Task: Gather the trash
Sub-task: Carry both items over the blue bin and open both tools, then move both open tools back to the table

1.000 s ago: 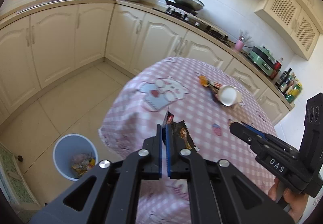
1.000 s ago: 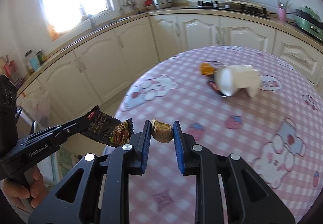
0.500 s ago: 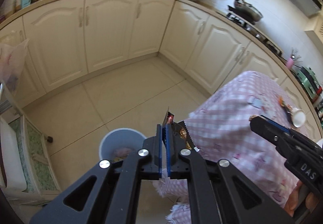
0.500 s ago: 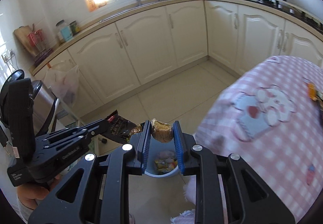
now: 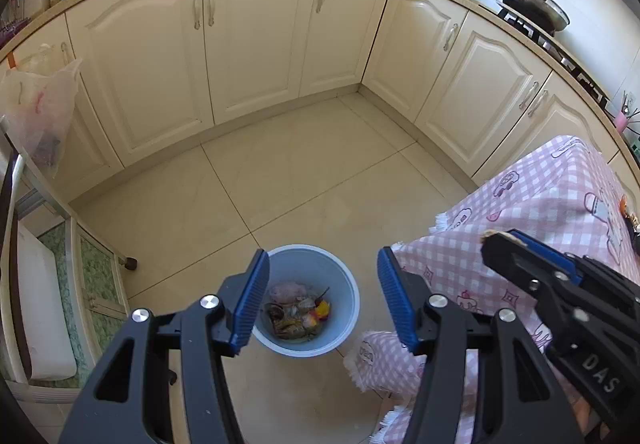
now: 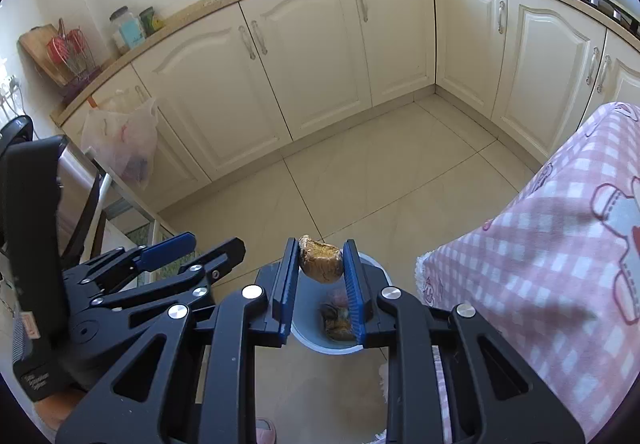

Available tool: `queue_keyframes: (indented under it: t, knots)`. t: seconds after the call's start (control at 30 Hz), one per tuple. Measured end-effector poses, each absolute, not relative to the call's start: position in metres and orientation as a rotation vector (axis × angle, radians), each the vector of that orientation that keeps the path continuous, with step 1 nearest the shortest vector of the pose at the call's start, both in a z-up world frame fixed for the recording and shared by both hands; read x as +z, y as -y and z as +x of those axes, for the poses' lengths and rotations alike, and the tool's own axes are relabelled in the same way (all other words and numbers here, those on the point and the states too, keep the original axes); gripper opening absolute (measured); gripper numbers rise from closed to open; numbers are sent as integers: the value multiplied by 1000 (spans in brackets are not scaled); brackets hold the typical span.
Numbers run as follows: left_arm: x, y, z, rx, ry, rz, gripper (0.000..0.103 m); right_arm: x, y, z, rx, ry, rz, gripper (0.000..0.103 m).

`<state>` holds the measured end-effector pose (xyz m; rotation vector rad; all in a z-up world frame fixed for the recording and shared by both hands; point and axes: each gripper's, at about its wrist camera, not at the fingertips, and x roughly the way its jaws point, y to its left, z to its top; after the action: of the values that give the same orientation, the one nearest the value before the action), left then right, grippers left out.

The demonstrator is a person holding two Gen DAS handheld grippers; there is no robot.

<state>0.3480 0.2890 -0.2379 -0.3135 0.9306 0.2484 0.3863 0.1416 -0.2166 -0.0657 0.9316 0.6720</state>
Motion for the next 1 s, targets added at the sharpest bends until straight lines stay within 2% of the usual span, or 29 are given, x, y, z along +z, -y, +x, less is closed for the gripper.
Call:
queue_keyframes:
  t: [0.27, 0.47, 0.57, 0.8, 1.0]
  knots:
    - [-233, -298, 336, 272, -910, -331, 56, -214, -156, 388, 682, -917, -73, 21]
    - [-220, -300, 329, 313, -884, -309, 61, -203, -166, 391, 701, -867, -67, 22]
    - [-209, -299, 324, 328, -868, -295, 63, -194, -167, 389, 690, -807, -71, 40]
    - [-177, -278, 317, 315, -822, -261, 64, -169, -136, 383, 662, -758, -29, 43]
    - [-143, -229, 318, 250, -767, -213, 66, -140, -72, 369, 589, -706, 20, 45]
